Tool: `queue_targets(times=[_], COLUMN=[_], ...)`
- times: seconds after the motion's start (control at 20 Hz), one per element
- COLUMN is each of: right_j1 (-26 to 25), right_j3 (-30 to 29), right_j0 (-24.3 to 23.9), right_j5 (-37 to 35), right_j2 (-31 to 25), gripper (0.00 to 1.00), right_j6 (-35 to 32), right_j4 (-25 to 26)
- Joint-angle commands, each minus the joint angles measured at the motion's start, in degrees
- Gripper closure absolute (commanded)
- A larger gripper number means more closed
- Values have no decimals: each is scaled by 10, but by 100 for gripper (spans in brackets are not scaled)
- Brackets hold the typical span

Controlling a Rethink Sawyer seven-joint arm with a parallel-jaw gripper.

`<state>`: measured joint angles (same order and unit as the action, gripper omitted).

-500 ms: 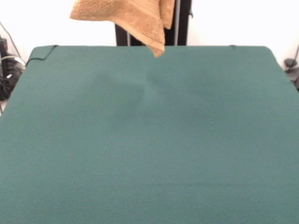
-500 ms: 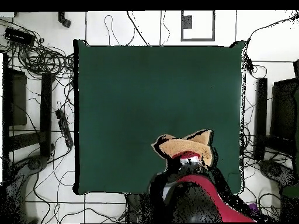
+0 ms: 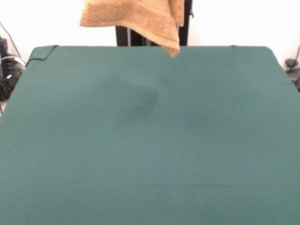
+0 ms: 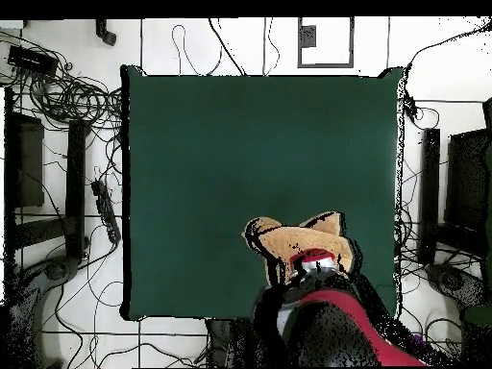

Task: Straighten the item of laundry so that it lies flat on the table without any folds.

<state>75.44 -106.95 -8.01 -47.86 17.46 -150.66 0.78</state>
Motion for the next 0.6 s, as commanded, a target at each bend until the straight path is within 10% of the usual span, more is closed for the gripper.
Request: queue_targets(times=[0.05, 0.6], right_j1=[6, 2], right_j3=[-95, -107], right_j0=[-46, -99], right_j5=[23, 33], right_j2=[-95, -131], gripper=[100, 100], right_j6=[275, 312], right_j4=[5, -2])
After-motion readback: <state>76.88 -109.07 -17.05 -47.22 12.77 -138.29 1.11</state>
